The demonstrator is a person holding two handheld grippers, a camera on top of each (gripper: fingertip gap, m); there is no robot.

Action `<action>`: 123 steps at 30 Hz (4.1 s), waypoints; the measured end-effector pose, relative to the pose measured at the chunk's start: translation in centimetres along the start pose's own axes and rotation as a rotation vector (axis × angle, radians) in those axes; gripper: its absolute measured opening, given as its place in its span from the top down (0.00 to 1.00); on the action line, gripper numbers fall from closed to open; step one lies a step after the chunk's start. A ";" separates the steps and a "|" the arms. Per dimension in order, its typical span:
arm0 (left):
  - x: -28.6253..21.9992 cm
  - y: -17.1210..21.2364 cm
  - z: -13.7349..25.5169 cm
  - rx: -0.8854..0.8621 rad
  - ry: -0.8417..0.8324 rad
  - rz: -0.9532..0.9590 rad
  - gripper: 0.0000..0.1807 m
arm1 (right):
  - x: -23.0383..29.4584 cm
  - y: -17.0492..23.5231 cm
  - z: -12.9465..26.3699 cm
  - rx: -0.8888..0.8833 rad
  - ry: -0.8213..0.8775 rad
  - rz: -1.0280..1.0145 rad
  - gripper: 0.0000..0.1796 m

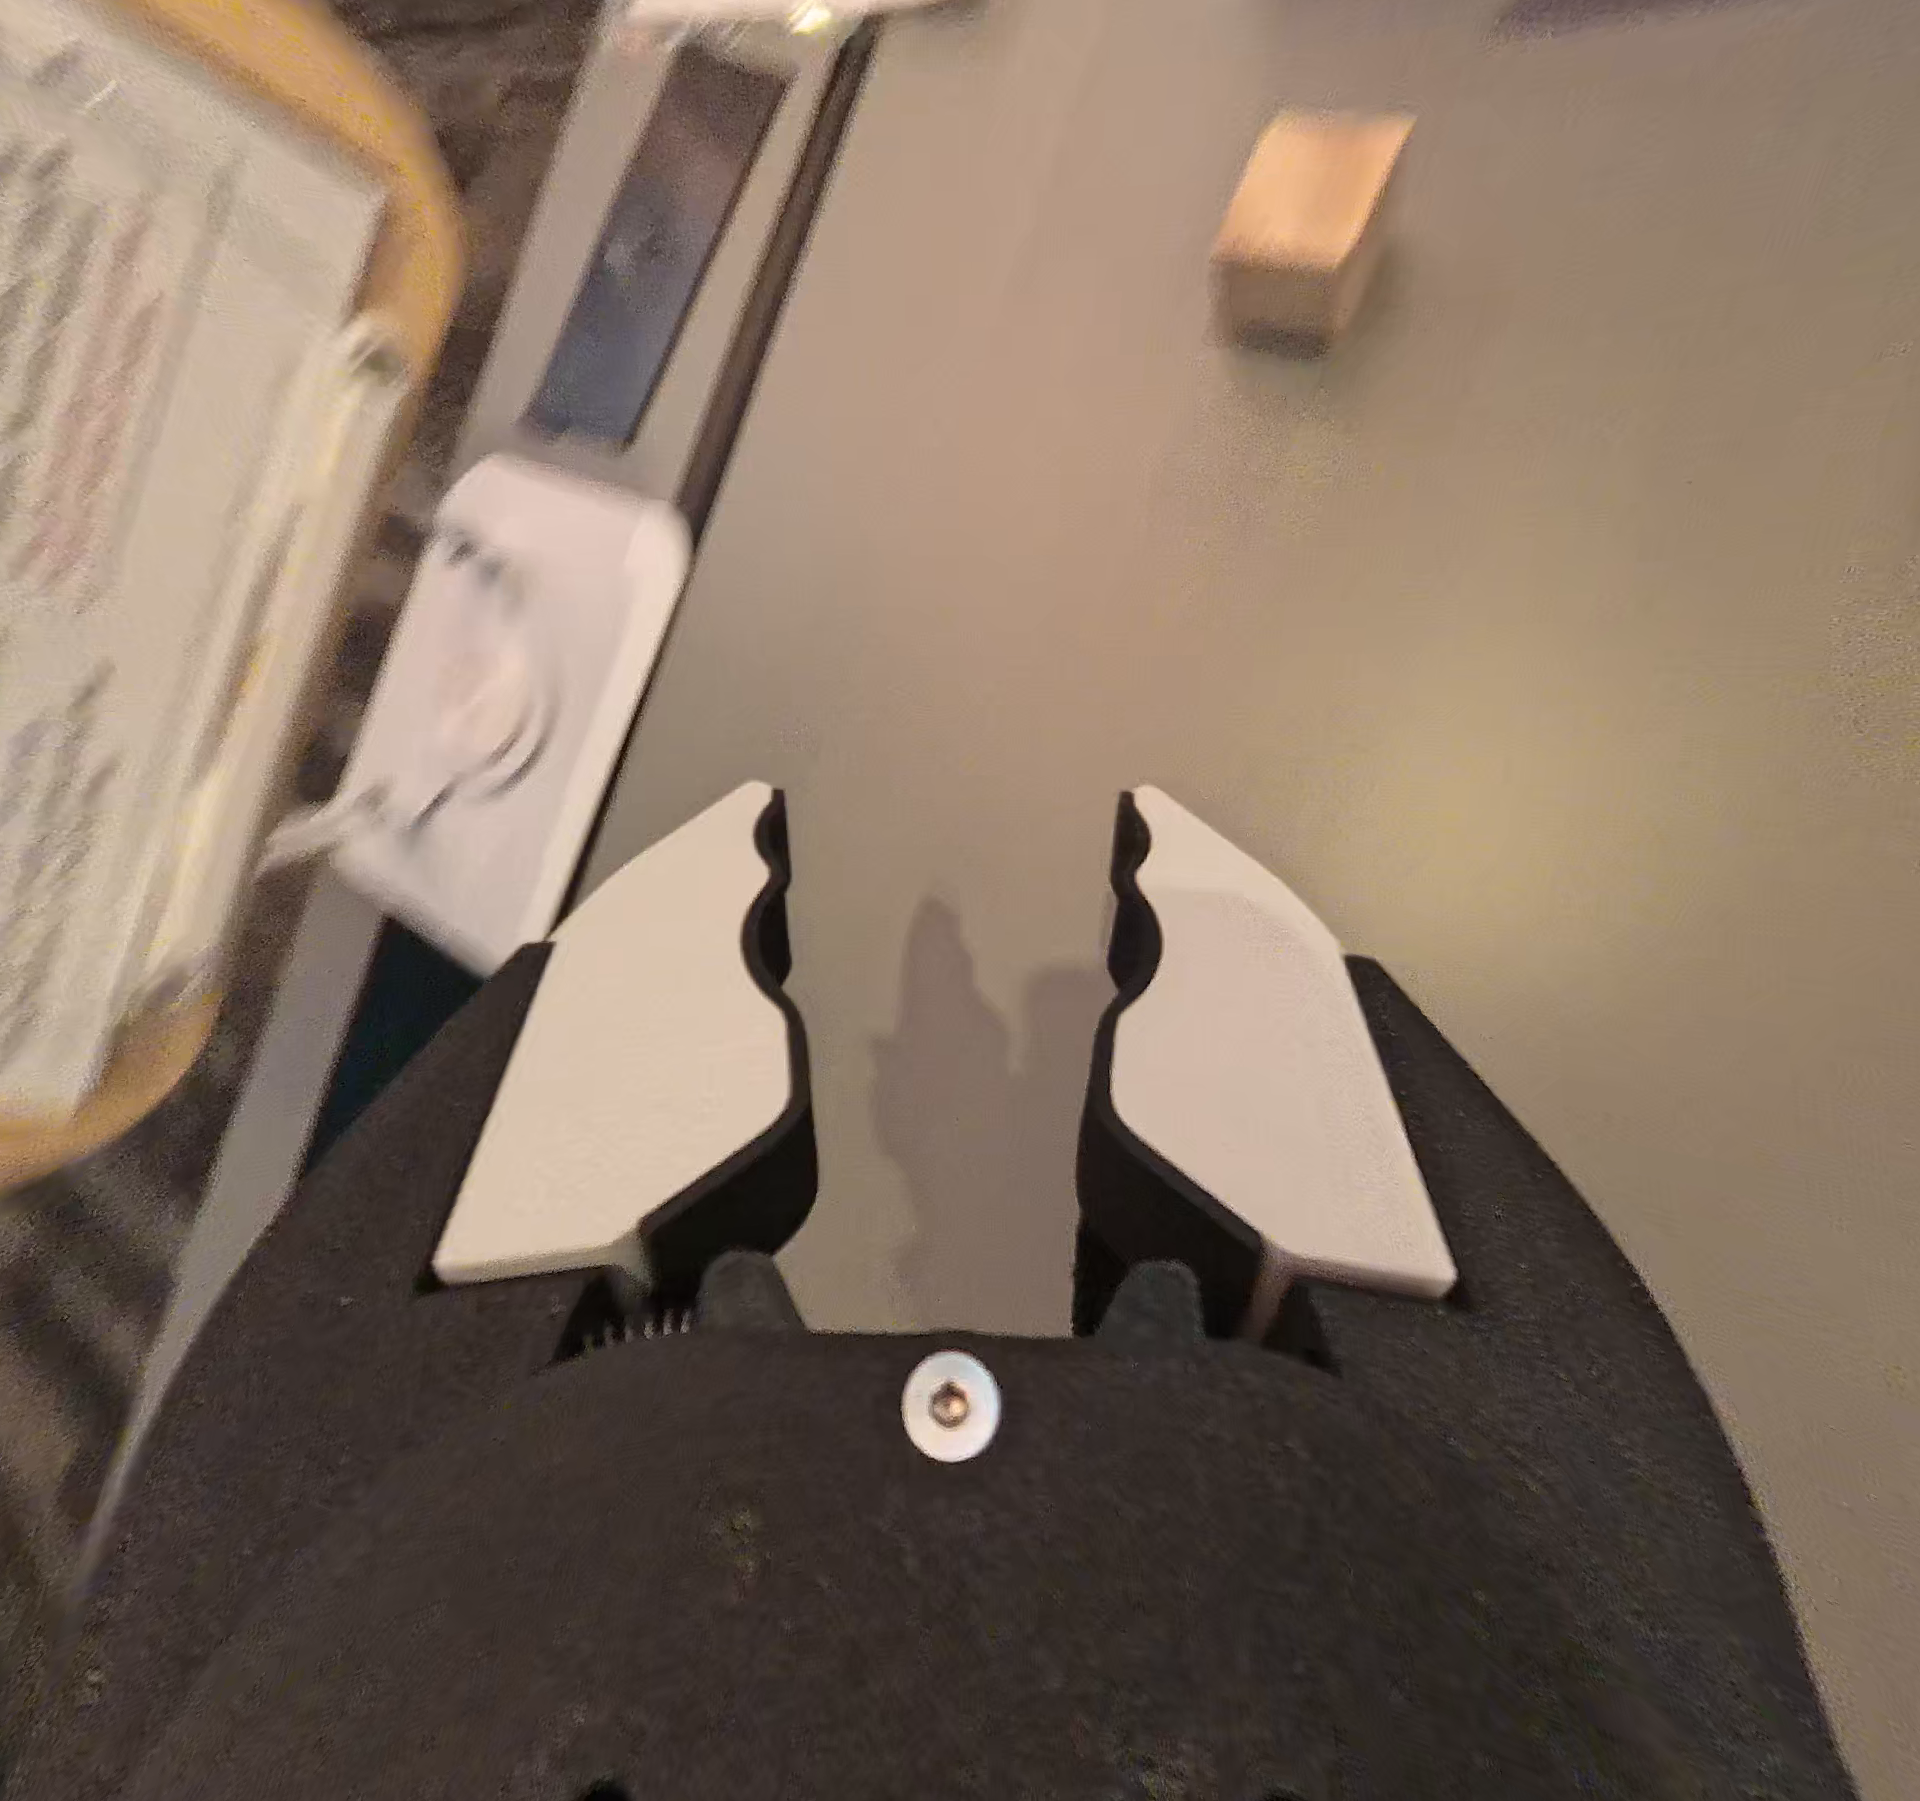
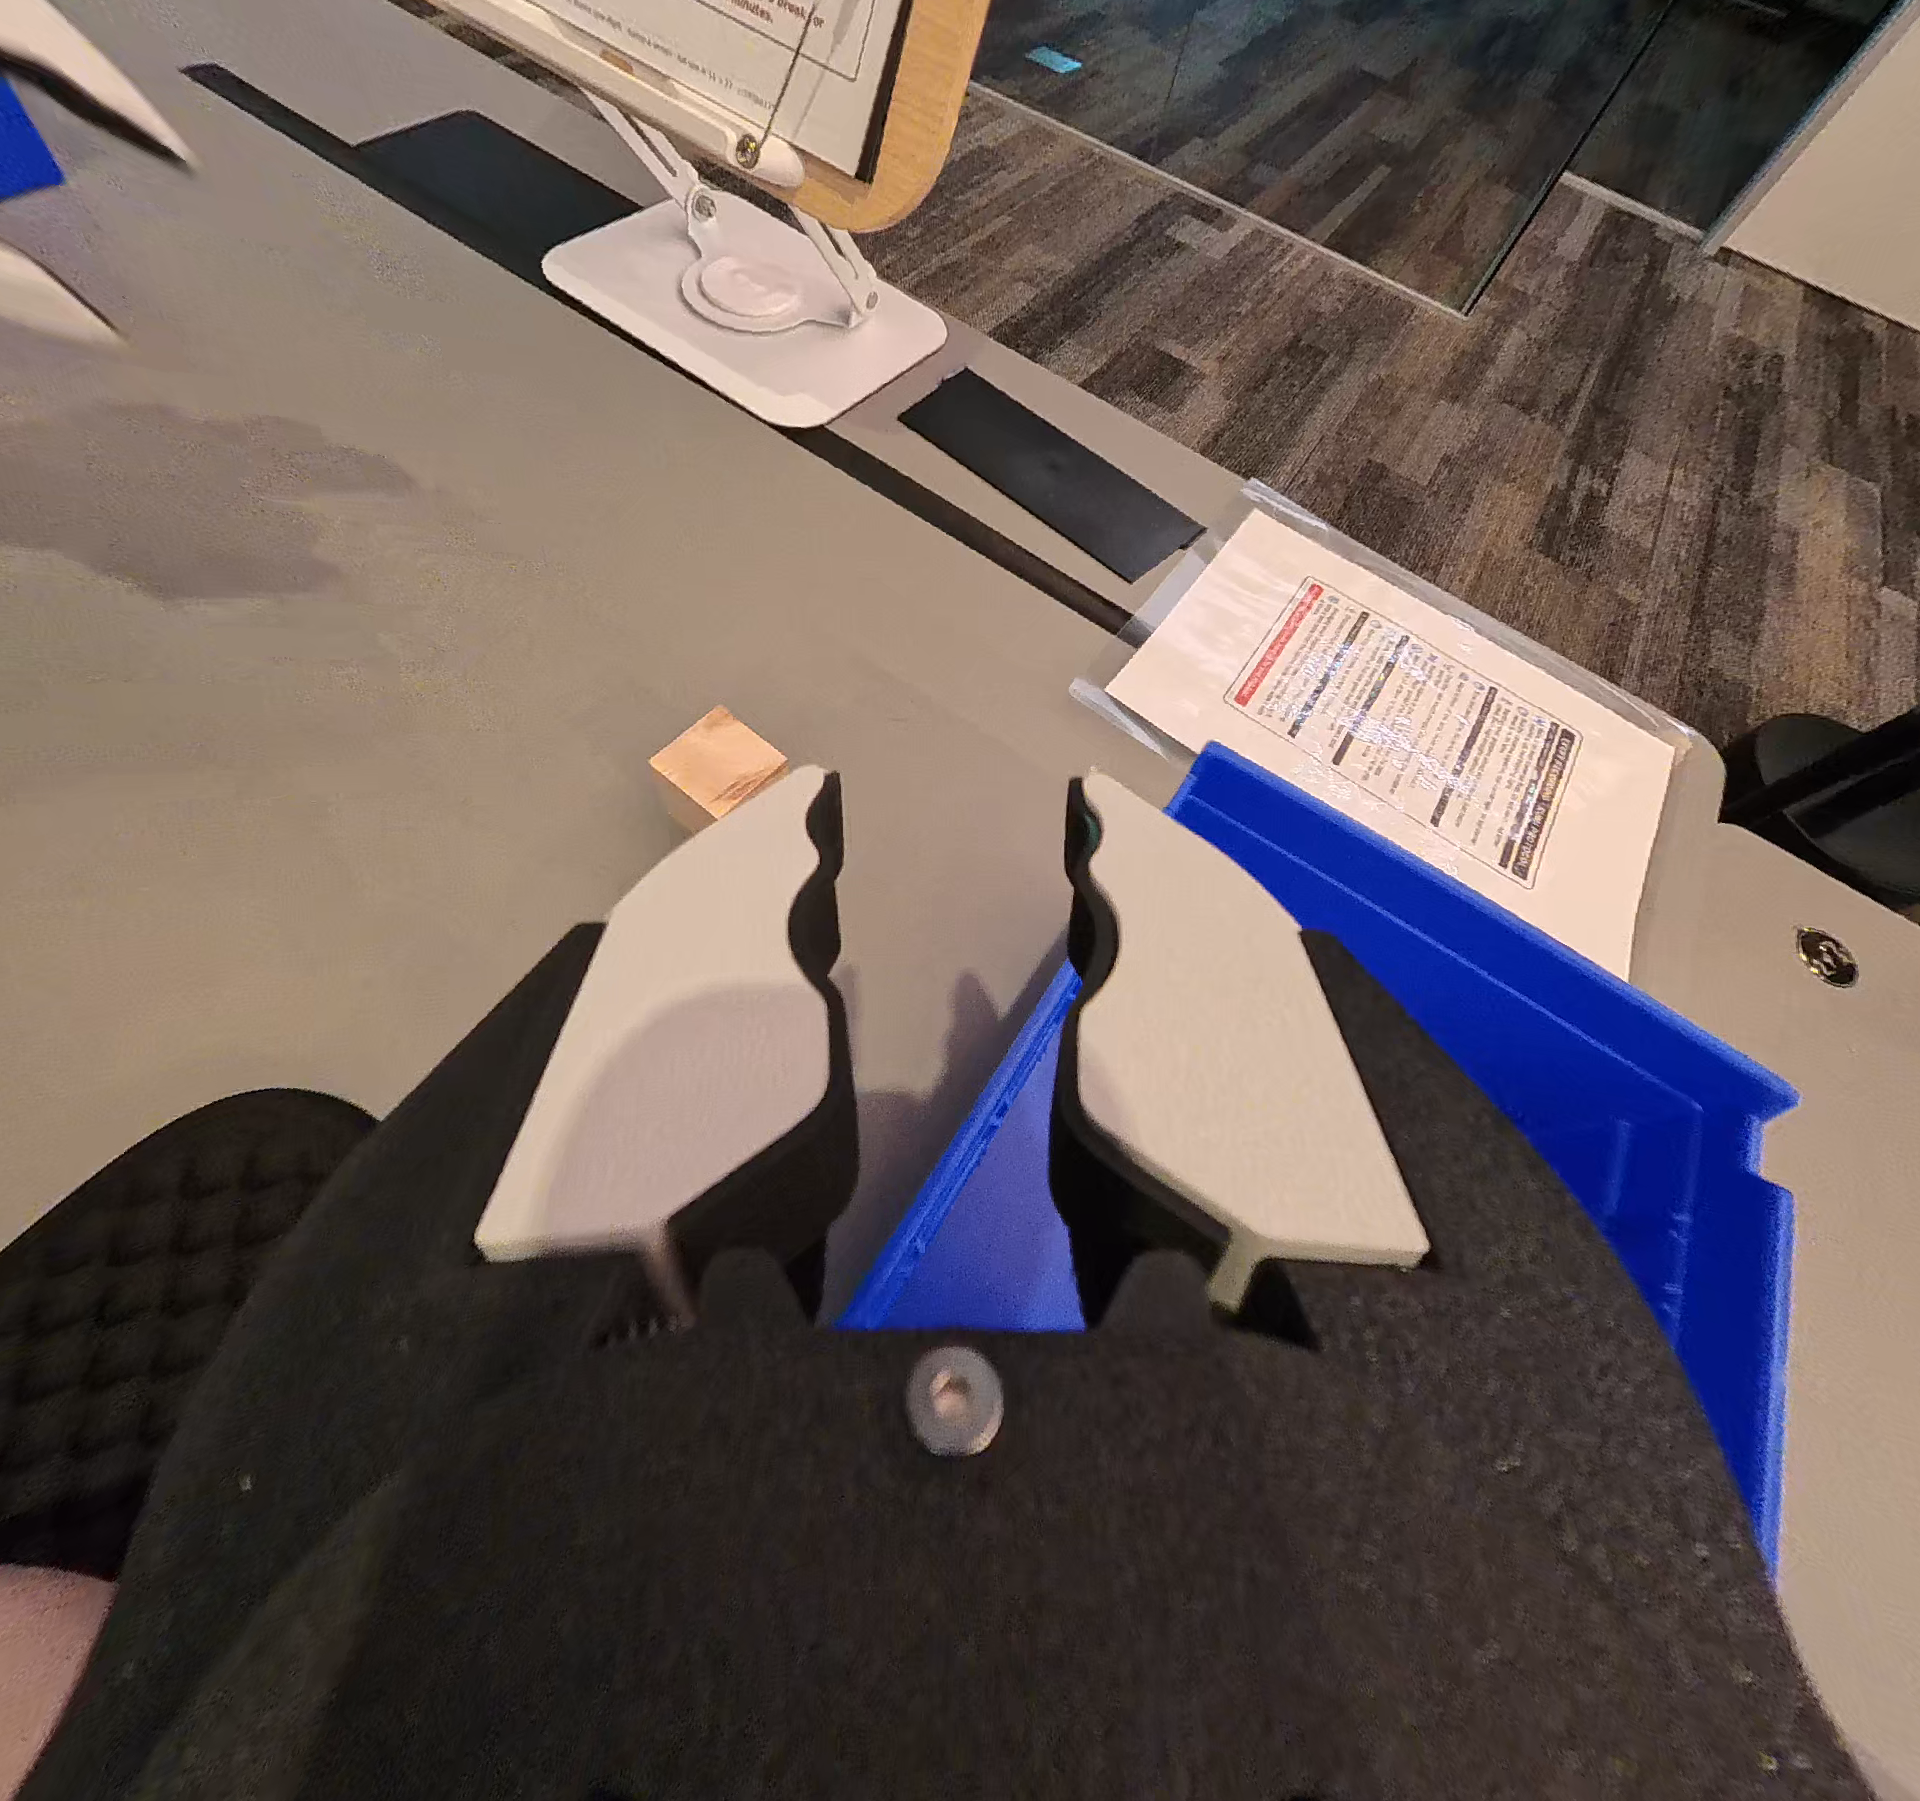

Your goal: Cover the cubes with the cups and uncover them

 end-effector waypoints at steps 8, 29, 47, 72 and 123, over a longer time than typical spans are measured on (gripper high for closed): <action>9.2 17.3 18.3 0.204 -0.430 0.435 0.68 | 1.2 -0.7 -1.1 0.064 0.002 0.083 0.77; 7.3 40.6 14.1 0.518 -0.376 1.094 0.73 | 1.1 -1.0 -1.4 0.072 0.025 0.081 0.78; 9.2 25.0 21.7 0.322 -0.545 0.695 0.77 | 0.6 -0.7 -1.5 0.092 0.039 0.069 0.78; -2.5 -0.9 -11.0 0.196 0.300 -0.200 0.77 | 1.8 -0.5 -2.7 0.083 -0.059 0.100 0.78; 7.1 18.3 24.3 -0.137 -0.321 0.668 0.82 | 1.3 0.4 -3.9 0.125 -0.090 0.076 0.78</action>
Point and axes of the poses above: each gripper's, where its closed fingertips meet, z back along the fingers, y out of its underside, x = y × z across the jaws, the point moved 7 cm from there along z, back along the fingers, and after that the axes turned 3 degrees about y, right-handed, at the moved point
